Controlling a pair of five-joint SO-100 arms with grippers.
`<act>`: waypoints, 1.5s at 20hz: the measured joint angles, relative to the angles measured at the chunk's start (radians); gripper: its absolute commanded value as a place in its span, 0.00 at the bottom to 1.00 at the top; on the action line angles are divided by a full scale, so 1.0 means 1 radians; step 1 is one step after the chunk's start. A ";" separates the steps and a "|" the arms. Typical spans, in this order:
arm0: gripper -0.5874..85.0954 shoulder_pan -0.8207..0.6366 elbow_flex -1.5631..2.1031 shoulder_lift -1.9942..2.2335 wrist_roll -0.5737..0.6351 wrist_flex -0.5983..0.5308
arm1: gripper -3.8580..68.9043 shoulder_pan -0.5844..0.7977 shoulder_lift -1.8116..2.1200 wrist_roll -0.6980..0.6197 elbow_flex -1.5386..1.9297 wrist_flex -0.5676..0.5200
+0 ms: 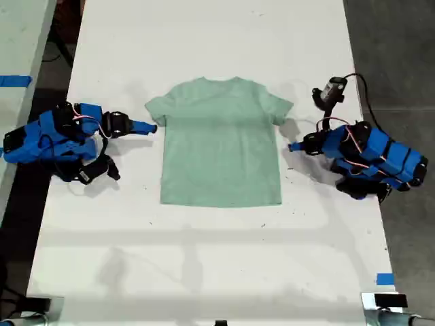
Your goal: Fold t shirt
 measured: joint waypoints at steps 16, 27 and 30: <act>0.16 -0.308 0.000 0.000 0.000 0.000 | 0.09 0.575 0.000 -0.003 0.000 0.000; 0.26 -0.577 0.000 0.000 -0.215 0.000 | 0.06 0.546 -0.847 -0.064 -0.634 -0.341; 0.51 -0.324 0.000 0.003 -0.589 0.000 | 0.13 0.535 -1.456 -0.066 -1.037 -0.316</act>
